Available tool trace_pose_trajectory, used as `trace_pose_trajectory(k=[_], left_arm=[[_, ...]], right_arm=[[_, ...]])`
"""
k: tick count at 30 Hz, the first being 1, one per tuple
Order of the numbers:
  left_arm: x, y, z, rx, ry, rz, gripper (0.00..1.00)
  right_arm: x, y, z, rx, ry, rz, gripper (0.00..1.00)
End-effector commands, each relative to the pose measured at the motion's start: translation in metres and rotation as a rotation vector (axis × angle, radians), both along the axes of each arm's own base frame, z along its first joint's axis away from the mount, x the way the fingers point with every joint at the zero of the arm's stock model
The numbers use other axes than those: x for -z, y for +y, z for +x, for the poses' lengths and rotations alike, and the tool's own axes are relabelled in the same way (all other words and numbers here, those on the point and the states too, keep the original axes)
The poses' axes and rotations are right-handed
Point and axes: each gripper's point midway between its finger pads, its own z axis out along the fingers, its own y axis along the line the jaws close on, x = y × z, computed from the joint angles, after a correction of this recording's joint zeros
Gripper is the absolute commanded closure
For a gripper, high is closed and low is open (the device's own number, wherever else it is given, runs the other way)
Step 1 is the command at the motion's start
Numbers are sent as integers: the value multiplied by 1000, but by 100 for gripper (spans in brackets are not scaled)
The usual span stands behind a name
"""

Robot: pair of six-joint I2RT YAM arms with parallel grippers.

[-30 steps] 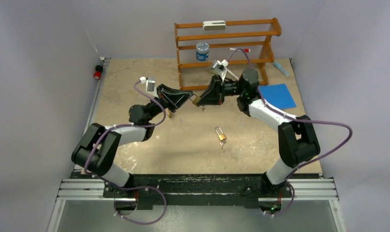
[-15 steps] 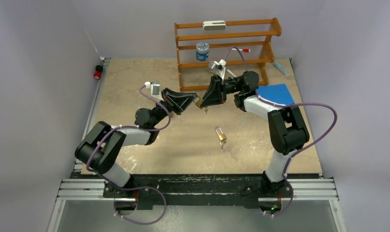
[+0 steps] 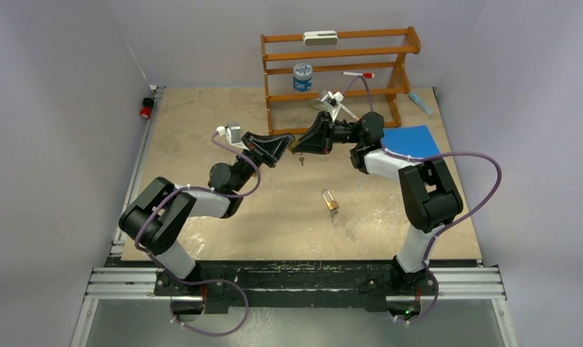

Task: Lock with the key
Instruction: Lock the lock.

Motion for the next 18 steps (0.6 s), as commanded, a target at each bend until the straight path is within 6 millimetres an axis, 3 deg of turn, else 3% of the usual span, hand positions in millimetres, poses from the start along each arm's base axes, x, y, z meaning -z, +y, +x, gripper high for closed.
trace_pose_trajectory(k=[1,4,10,13,18], left_arm=[[63,-31,-43,152,-37,116,100],[63,-30,-41,140,-41,117,100],[32,-18,-42,131,-109,81,100],[19,-7,-43,122,-132,66,100],[-19,18,-43,96,-189,5,100]], right_arm=[[-181,9,-67,98,-534,447,100],[-180,7,-70,94,-533,438,100],[-159,6,-74,99,-496,348,100],[-141,3,-77,118,-470,275,100],[-90,2,-71,147,-394,80,100]])
